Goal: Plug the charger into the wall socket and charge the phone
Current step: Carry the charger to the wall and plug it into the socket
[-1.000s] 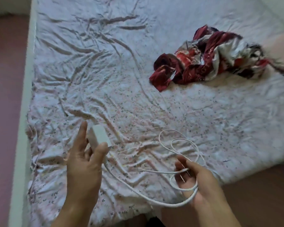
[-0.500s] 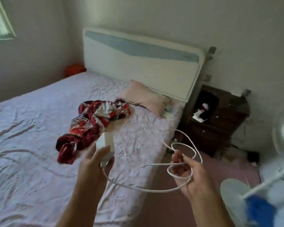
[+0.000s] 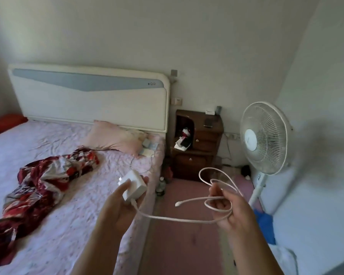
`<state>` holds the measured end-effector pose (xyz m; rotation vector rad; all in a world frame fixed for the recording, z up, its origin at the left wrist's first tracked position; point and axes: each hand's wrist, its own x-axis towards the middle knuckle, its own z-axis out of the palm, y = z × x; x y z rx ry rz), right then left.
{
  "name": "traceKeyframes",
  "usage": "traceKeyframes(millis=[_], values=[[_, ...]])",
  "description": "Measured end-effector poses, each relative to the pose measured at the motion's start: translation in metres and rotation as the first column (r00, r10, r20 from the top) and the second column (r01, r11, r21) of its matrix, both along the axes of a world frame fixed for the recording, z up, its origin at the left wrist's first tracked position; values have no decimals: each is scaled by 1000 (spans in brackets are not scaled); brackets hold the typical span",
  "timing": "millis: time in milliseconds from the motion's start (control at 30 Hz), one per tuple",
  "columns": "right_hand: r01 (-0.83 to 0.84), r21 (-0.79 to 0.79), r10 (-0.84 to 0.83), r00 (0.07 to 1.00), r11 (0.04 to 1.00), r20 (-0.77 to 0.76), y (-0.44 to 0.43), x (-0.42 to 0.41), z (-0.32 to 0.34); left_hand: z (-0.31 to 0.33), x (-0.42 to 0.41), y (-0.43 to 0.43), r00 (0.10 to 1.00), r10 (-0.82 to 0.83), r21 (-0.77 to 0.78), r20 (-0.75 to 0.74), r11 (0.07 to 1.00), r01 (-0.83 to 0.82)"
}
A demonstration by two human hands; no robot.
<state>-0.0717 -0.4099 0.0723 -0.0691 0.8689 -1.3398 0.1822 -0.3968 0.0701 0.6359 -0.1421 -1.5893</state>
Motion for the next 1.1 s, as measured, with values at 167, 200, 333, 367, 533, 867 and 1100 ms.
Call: traceKeyframes(millis=[167,200,333,367,533,867,1100], values=[[19,-4,-19,1000,1000,-1,-19,-47,-4,-3,-41,-16,999,-19,49,28,999,18],[19,0,-19,1000,1000,5,-23,-54,-5,-5,-46,-19,1000,-14,56,23,998,13],[4,15,-4,1000,1000,-4,-34,-78,-9,-9,-64,-30,1000,-16,77,-7,997,17],[-2,16,2,1000,1000,-10,-36,-83,-11,-10,-69,-32,1000,-20,80,-6,997,20],[-3,29,3,1000,1000,-13,-50,-102,-18,-16,-85,-45,1000,-5,118,-3,993,5],[40,112,-39,999,993,-11,-97,-112,-27,-26,-87,-100,1000,-4,167,-1,986,4],[136,108,-131,990,985,-53,-151,-106,-29,-40,-84,-173,999,-42,215,6,976,40]])
